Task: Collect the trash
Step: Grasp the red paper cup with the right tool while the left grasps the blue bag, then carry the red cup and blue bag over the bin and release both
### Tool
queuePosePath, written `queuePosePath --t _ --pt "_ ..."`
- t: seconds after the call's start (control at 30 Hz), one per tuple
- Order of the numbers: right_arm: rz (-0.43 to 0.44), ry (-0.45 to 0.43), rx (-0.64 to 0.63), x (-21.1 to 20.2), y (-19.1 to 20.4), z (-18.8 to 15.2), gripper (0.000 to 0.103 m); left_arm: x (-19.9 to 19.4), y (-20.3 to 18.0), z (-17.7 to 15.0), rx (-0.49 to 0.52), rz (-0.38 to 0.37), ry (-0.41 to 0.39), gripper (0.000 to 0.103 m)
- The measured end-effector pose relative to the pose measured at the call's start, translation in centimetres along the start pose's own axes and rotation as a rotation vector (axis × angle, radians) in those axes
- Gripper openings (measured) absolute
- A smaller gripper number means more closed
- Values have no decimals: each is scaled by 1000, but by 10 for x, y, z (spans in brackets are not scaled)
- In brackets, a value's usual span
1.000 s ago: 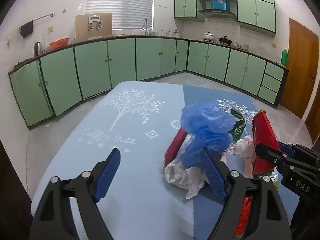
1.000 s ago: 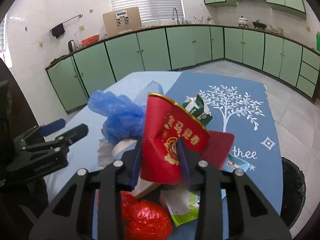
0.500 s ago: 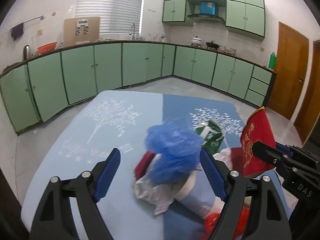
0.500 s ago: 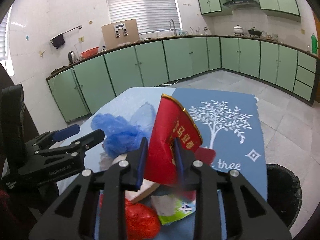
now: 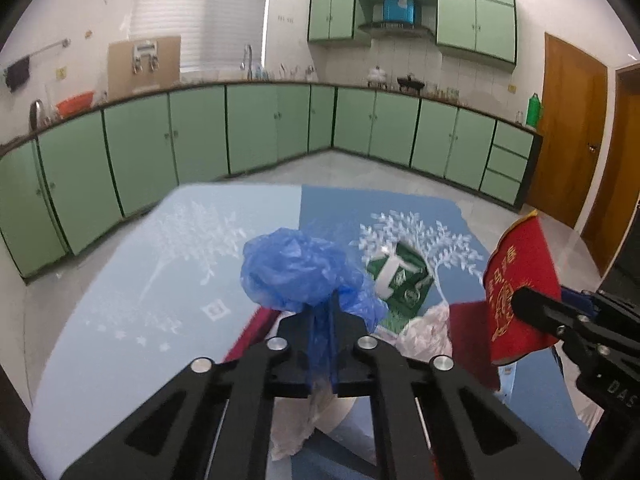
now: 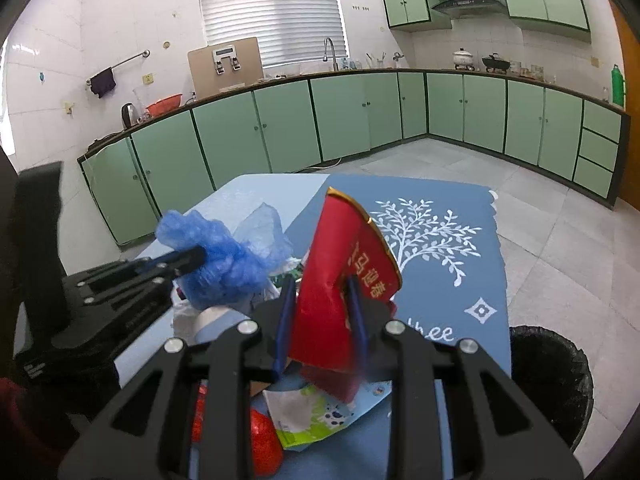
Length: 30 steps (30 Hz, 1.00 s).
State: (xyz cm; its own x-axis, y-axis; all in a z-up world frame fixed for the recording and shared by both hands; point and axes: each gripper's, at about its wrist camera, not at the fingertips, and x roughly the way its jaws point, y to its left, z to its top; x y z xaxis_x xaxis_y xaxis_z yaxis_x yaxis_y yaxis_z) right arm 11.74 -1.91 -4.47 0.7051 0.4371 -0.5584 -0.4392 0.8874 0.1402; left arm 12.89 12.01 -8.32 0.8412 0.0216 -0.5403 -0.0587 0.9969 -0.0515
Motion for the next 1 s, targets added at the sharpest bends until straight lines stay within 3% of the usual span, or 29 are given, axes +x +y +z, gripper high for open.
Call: queuePosePath --t 0.17,0.33,0.63,1.0 --pt "-2 -27 -3 -9 -1 5 25 -26 1 13 -12 -11 -92 3" --pt "-12 -60 1 -25 -6 12 25 -45 -13 26 6 -57 -131 2" --pt "-70 -91 32 -52 -30 15 25 -53 -50 34 45 -150 -148 2" --pt "-229 -91 104 -88 -98 -11 25 -35 -123 33 118 -300 -109 2"
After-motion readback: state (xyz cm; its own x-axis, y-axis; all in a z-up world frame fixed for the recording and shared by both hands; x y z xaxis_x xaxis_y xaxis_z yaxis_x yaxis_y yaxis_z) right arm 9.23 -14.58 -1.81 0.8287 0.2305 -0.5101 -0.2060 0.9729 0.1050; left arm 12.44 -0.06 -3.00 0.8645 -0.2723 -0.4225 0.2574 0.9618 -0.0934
